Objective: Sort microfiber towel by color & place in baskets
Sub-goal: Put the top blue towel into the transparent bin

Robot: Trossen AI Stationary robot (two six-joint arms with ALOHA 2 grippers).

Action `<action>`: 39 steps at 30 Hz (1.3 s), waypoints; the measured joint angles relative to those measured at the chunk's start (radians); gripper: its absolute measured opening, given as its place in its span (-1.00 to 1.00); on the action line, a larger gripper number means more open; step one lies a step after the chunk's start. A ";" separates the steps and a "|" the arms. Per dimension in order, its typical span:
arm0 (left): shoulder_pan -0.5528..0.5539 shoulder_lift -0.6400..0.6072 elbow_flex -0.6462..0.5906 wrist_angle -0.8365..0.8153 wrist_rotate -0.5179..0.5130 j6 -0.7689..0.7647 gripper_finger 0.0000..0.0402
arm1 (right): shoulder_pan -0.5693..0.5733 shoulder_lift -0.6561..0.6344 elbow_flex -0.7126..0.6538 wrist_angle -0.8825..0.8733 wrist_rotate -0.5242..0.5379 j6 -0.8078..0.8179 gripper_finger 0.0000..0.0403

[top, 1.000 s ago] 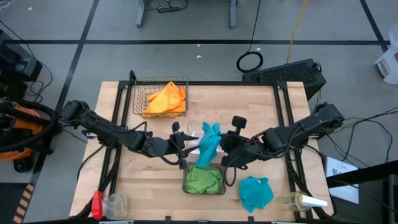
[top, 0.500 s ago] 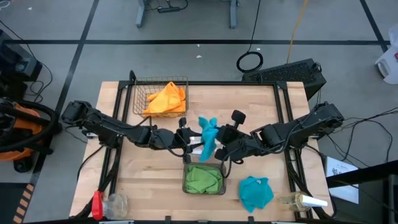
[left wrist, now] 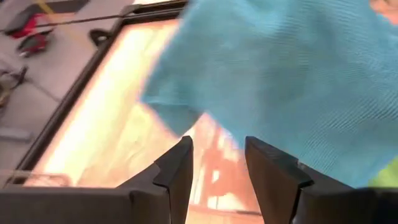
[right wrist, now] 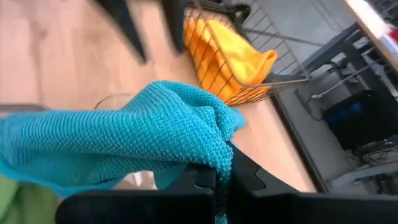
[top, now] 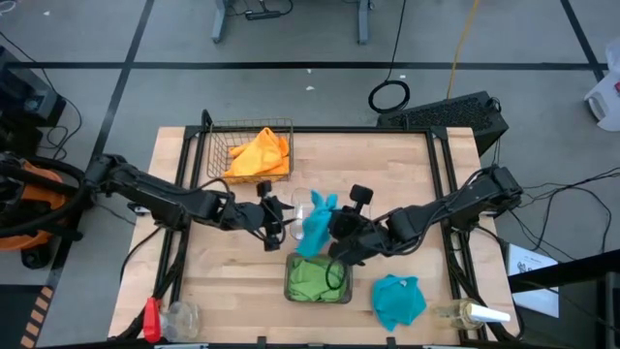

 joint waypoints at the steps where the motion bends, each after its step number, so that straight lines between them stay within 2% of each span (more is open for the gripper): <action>1: -0.003 -0.013 0.000 -0.016 -0.020 -0.011 -0.24 | 0.004 0.000 0.000 -0.012 -0.012 0.008 -1.00; 5: -0.011 -0.026 0.000 -0.013 -0.115 -0.028 -0.24 | 0.005 -0.005 0.000 -0.060 -0.119 0.009 -1.00; 8: -0.001 -0.019 0.000 0.044 -0.137 -0.025 -0.24 | -0.019 -0.016 0.001 -0.100 -0.206 -0.004 -1.00; 11: 0.007 -0.011 0.000 0.068 -0.128 -0.025 -0.24 | -0.069 -0.019 0.000 -0.163 -0.231 0.025 -1.00; 19: -0.009 -0.012 0.000 0.017 -0.108 -0.065 -0.24 | -0.199 -0.024 0.000 -0.178 -0.260 0.018 -1.00; 22: -0.010 -0.012 0.000 -0.016 -0.106 -0.085 -0.24 | -0.230 -0.026 0.000 -0.178 -0.329 0.015 -1.00; 39: -0.010 -0.012 0.000 -0.028 -0.088 -0.086 -0.24 | -0.233 0.103 0.000 -0.190 -0.390 0.056 -1.00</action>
